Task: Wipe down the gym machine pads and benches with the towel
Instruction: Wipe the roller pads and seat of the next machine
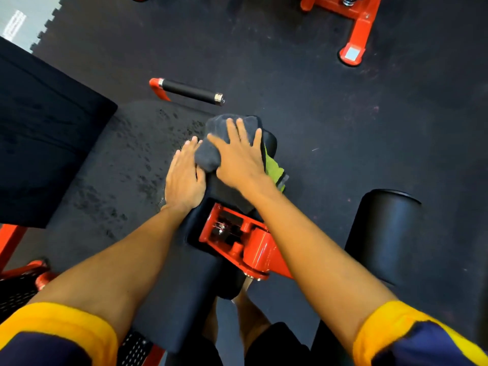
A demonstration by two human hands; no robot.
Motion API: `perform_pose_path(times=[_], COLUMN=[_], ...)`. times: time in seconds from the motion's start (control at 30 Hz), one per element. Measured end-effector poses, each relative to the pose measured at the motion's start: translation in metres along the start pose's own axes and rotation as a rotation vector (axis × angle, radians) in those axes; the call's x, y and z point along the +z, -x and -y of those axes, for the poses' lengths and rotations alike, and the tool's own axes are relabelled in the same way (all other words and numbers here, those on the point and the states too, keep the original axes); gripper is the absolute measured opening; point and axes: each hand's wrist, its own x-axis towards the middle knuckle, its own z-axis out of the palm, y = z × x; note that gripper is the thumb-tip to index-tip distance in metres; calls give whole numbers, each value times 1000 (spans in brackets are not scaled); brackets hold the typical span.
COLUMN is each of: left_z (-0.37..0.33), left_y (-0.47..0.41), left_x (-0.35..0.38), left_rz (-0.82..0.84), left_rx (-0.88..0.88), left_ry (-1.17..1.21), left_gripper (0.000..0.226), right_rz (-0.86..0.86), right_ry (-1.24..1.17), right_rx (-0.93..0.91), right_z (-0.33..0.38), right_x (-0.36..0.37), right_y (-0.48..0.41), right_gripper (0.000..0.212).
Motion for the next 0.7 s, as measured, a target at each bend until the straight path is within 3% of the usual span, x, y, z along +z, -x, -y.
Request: perform_pose_path(times=[0.1, 0.23, 0.4, 0.57, 0.7], left_z=[3, 4, 8, 30, 37], left_y=[1, -3, 0, -9, -10], left_x=[1, 0, -11, -21, -17], left_rz=[32, 73, 60, -26, -12], left_rx=[24, 3, -9, -104, -67], left_ry=[20, 50, 159, 73, -4], left_gripper=[57, 57, 51, 49, 51], right_rz=[18, -110, -69, -77, -149], right_ry=[-51, -306, -15, 144, 112], right_rx=[-52, 92, 14, -146, -21], right_z=[6, -7, -11, -15, -19], right_x=[14, 0, 32, 30, 17], right_y=[35, 44, 24, -16, -65], right_gripper=[84, 83, 91, 99, 90])
